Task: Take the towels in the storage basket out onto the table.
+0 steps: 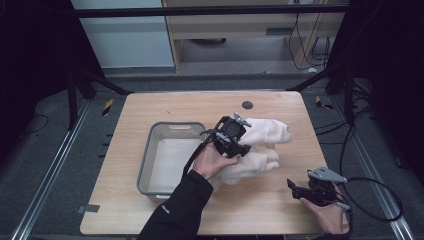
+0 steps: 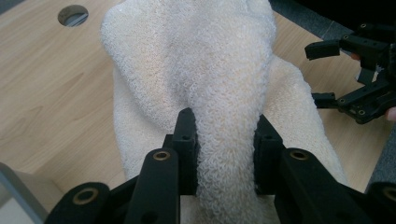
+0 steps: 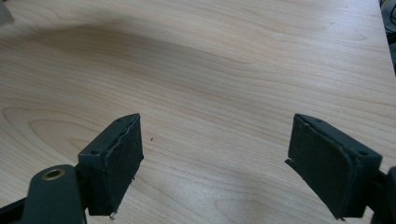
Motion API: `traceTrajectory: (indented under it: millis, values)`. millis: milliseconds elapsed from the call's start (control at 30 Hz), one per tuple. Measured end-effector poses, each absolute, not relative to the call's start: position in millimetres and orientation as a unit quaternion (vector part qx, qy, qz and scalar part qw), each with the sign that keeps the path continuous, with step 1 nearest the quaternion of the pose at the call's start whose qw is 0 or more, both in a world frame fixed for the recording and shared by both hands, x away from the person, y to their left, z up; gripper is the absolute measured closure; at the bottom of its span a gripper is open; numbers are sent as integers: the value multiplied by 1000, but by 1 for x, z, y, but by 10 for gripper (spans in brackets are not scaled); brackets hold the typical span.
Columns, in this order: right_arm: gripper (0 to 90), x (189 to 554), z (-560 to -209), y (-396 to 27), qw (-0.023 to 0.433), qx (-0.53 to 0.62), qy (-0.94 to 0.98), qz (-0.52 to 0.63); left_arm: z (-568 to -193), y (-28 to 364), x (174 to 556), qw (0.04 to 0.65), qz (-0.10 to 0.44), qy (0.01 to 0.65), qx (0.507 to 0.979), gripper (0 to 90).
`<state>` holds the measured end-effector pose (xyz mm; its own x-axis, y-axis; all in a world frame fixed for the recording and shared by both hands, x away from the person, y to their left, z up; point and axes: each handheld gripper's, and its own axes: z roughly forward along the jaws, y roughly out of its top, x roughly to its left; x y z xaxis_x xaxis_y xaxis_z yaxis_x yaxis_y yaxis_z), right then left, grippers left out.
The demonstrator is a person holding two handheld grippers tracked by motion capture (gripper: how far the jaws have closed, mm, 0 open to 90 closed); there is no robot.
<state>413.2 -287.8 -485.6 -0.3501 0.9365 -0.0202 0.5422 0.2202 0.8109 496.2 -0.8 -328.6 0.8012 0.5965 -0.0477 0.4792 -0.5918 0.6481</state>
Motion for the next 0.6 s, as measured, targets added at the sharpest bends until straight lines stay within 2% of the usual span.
traceTrajectory:
  millis: [600]
  values:
    - [159, 415, -488, -288, 258, 511, 736, 363, -381, -4, 504, 310, 89, 316, 892, 671]
